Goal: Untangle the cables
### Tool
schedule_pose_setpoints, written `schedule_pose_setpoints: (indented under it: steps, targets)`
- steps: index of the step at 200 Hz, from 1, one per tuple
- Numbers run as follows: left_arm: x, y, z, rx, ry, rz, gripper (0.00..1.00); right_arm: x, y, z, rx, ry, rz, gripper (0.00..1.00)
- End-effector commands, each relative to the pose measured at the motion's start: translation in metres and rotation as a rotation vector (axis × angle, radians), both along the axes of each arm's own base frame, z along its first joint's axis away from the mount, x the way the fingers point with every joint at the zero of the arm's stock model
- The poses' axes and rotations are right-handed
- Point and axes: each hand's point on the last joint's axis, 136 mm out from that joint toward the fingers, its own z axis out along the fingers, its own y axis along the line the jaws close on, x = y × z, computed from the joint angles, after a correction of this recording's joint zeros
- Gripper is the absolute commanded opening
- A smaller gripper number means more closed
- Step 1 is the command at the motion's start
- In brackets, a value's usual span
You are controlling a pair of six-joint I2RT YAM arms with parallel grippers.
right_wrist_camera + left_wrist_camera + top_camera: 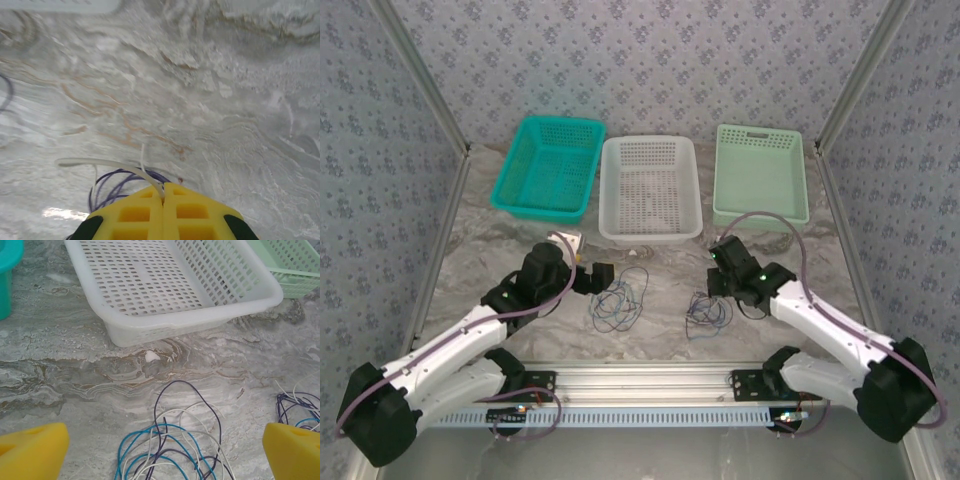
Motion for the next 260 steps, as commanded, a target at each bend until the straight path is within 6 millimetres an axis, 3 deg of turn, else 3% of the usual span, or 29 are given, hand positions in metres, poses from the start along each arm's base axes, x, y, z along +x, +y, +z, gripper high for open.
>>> schedule_pose_setpoints:
  steps: [1,53,99,123,154,216,260]
  targets:
    - [0.000,-0.021,0.026,-0.058,-0.042,-0.069,0.99,0.001,0.006,0.031,0.022,-0.089,0.029,0.03]
    - [-0.011,-0.076,0.047,-0.045,-0.086,-0.262,0.99,-0.002,0.022,0.081,0.044,-0.251,0.114,0.03]
    - [-0.018,-0.139,0.053,-0.052,-0.084,-0.426,0.99,-0.002,0.027,0.102,0.044,-0.307,0.126,0.03]
    - [-0.023,-0.162,0.052,-0.063,-0.088,-0.478,0.98,-0.001,0.023,0.122,0.049,-0.347,0.113,0.02]
    - [-0.035,-0.175,0.047,-0.065,-0.094,-0.527,0.96,-0.002,0.016,0.141,0.069,-0.381,0.077,0.01]
    - [-0.050,-0.174,0.023,-0.047,-0.072,-0.532,0.94,-0.004,0.016,0.148,0.146,-0.372,0.027,0.00]
    - [-0.053,-0.195,0.017,-0.019,-0.105,-0.541,0.94,-0.007,0.012,0.158,0.215,-0.366,-0.035,0.00]
